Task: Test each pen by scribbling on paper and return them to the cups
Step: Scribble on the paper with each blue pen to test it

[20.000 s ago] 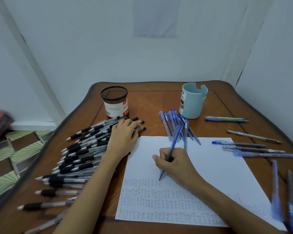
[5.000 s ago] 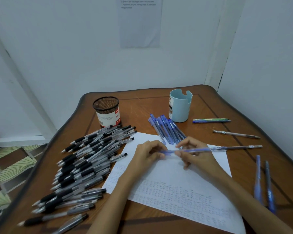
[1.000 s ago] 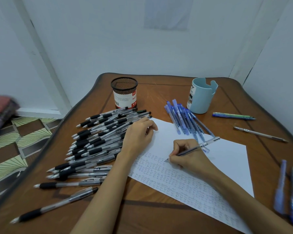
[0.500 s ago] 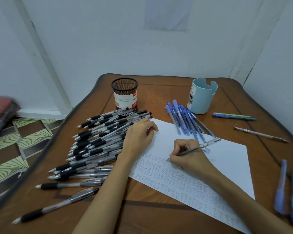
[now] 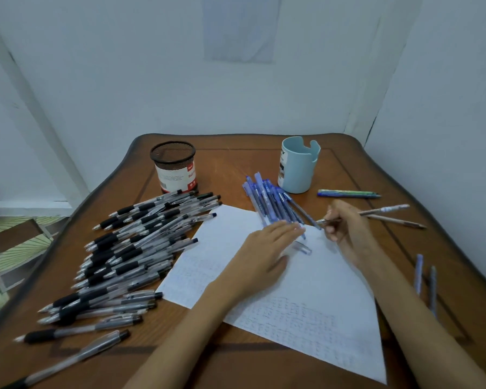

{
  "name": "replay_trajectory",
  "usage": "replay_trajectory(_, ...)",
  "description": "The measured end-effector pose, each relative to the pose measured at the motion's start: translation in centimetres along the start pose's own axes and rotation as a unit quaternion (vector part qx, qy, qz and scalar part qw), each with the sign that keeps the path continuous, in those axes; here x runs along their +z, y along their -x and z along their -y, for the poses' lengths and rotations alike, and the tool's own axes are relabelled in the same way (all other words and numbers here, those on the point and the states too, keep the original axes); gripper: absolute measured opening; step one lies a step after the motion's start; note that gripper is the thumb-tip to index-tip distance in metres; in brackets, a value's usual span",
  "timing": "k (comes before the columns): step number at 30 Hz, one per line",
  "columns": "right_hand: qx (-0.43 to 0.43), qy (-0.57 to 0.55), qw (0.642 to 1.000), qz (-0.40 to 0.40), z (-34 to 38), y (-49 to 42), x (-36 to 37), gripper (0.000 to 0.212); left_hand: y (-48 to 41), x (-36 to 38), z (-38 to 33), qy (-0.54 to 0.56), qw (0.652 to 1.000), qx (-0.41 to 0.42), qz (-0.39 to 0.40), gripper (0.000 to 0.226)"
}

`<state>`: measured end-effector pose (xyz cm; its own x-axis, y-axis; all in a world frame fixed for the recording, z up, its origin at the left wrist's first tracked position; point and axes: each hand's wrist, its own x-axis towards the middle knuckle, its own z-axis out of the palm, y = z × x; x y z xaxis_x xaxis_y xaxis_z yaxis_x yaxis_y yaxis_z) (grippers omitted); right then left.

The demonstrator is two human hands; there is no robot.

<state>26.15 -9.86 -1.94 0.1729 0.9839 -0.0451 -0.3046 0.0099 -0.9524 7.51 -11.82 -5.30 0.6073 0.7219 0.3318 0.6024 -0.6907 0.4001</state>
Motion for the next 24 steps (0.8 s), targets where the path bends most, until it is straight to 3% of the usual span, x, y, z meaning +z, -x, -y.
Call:
replay_trajectory(3,0.023,0.053,0.998,0.02,-0.3,-0.1,-0.3,0.036,0.2,1.3,-0.5,-0.01,1.0,0.016,0.011,0.044)
replay_trajectory(7,0.046,0.124,0.989,0.06,-0.5,0.2,-0.2,0.034,0.1,1.0,0.1,-0.009,0.998,0.016,-0.061,0.028)
replay_trajectory(13,0.036,0.128,0.981,0.145,-0.2,0.6,0.4,0.036,0.1,0.7,0.3,0.174,0.969,-0.097,-0.146,0.009)
replay_trajectory(24,-0.012,0.159,0.976,0.147,-0.6,0.7,1.0,0.033,-0.2,0.2,0.4,0.214,0.957,-0.114,-0.158,0.011)
